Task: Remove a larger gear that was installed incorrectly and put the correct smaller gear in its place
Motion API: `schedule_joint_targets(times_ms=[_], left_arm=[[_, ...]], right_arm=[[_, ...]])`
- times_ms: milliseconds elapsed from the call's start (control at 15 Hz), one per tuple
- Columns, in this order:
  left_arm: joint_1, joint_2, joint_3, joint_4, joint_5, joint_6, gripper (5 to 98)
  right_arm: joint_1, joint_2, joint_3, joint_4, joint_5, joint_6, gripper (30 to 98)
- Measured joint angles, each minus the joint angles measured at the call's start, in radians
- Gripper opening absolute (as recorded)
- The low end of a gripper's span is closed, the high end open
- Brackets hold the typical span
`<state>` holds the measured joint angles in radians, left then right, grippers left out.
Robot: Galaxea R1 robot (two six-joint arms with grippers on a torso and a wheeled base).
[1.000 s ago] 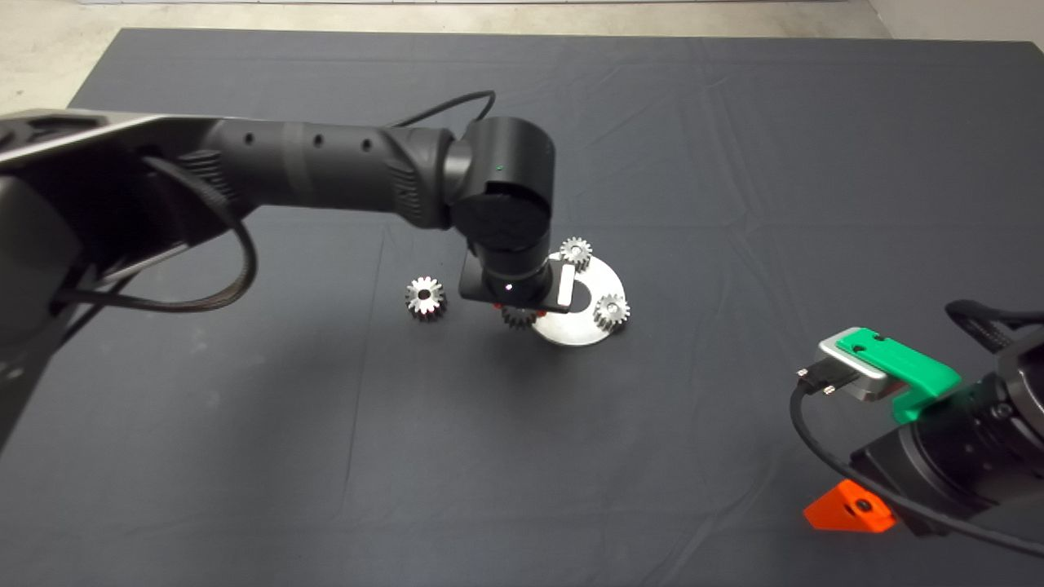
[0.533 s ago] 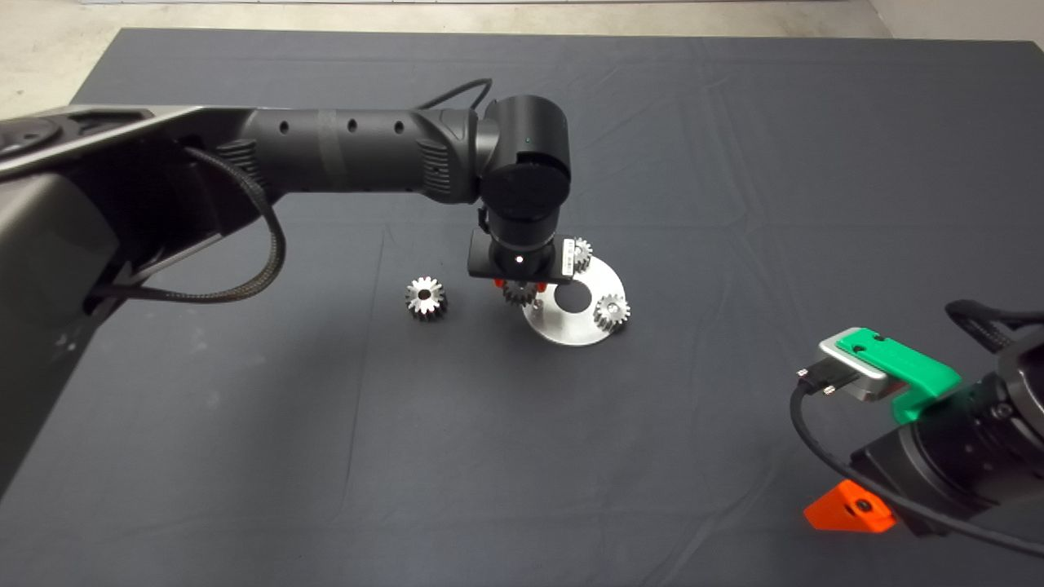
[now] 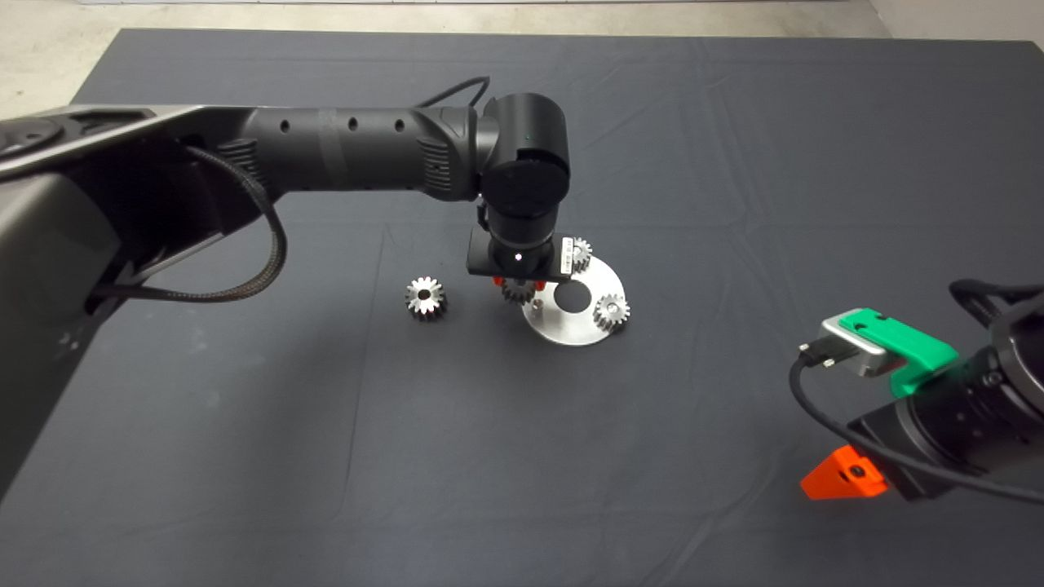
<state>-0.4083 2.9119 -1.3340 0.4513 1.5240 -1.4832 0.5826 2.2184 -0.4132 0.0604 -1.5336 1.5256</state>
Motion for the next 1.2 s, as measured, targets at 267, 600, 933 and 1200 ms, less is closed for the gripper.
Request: schedule_joint_targets(times_ms=[267, 600, 933, 1200], left_arm=[[0.000, 0.000, 0.000, 0.000, 0.000, 0.001, 35.3], [0.000, 0.004, -0.017, 0.000, 0.000, 0.003, 35.3], [0.000, 0.007, -0.019, -0.011, -0.001, 0.003, 35.3], [0.000, 0.008, -0.019, -0.033, 0.001, 0.003, 35.3]], right_arm=[[0.000, -0.014, -0.031, 0.000, 0.000, -0.022, 97.7], [0.000, -0.058, -0.046, 0.000, 0.002, -0.032, 97.7], [0.008, -0.157, -0.049, 0.001, -0.001, -0.033, 97.7], [0.009, -0.164, -0.049, 0.006, 0.000, -0.033, 97.7]])
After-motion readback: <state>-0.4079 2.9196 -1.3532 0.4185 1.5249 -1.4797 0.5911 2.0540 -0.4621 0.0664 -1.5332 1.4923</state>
